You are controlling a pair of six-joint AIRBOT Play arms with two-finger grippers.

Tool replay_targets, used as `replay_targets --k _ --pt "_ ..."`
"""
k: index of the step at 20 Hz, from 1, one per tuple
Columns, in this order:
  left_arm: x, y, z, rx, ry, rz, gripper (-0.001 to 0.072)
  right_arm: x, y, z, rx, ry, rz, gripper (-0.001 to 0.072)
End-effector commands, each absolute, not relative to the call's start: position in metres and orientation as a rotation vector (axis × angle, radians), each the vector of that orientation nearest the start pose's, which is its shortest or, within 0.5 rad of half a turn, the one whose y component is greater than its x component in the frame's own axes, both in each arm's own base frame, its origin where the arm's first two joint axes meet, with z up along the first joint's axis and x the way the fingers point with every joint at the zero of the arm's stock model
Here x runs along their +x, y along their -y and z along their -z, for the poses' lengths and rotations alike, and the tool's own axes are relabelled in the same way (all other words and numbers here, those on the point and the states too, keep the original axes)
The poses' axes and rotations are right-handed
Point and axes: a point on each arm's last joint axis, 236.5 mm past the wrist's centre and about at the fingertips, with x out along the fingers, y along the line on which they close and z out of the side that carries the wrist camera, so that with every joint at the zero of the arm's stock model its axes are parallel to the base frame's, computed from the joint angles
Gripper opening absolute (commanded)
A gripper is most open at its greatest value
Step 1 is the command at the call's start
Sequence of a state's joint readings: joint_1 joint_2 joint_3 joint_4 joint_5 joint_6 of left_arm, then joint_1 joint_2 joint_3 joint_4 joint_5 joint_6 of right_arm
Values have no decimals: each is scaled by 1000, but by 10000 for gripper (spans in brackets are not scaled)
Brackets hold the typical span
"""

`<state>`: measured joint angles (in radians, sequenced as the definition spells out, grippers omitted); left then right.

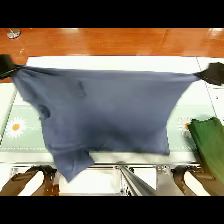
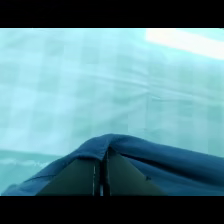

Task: Fold the shirts.

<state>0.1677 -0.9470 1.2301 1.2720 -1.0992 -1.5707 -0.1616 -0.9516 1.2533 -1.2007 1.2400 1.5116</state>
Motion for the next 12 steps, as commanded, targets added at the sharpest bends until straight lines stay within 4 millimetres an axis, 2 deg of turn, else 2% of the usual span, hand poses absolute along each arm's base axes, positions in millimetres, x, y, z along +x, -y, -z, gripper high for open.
replay_targets --k 1,3,4,6,7,9,12 --pt "449 19 -123 -376 -781 64 24 445 -30 -104 490 -892 -155 29" --pt "486 19 -98 -468 -763 20 23 481 -32 -70 568 -941 -158 30" --pt "498 21 -88 -503 -776 15 23 497 -31 -54 595 -971 -154 29" --pt "513 27 -66 -545 -825 20 24 520 -36 -37 649 -1010 -168 29" --pt "514 28 -53 -586 -858 3 24 528 -39 -32 679 -1025 -179 30" --pt "507 31 -32 -604 -931 -6 25 531 -44 -23 703 -1067 -197 30" --pt "489 29 -24 -543 -1016 31 25 515 -46 -18 654 -1129 -240 30"
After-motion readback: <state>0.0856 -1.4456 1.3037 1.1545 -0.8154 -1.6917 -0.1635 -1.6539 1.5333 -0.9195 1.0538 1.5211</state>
